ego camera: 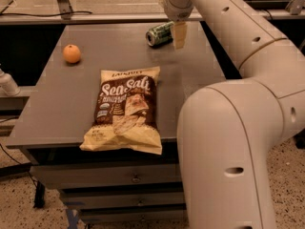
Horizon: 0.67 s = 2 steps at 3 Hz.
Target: Place green can upright
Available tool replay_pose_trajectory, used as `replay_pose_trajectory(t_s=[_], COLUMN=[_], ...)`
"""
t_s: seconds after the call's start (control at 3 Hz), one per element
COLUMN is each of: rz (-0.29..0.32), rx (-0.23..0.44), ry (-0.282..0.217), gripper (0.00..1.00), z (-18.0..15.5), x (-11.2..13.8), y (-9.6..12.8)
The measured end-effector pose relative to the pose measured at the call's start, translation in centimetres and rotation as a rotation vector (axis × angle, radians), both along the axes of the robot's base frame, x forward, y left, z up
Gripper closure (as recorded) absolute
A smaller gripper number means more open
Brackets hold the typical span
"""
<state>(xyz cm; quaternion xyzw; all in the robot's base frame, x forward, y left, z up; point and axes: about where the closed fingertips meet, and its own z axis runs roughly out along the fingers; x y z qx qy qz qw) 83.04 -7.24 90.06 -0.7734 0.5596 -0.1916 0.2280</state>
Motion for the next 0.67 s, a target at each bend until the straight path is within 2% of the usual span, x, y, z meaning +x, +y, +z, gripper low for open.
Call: replay_pose_trajectory(t_s=[0.33,0.67], rz=[0.035,0.085], rx=[-0.113,-0.250], ry=[-0.154,-0.217], gripper=[0.00,0.00], z=[3.24,2.27], x=[0.10,-0.63], y=[0.36,1.08])
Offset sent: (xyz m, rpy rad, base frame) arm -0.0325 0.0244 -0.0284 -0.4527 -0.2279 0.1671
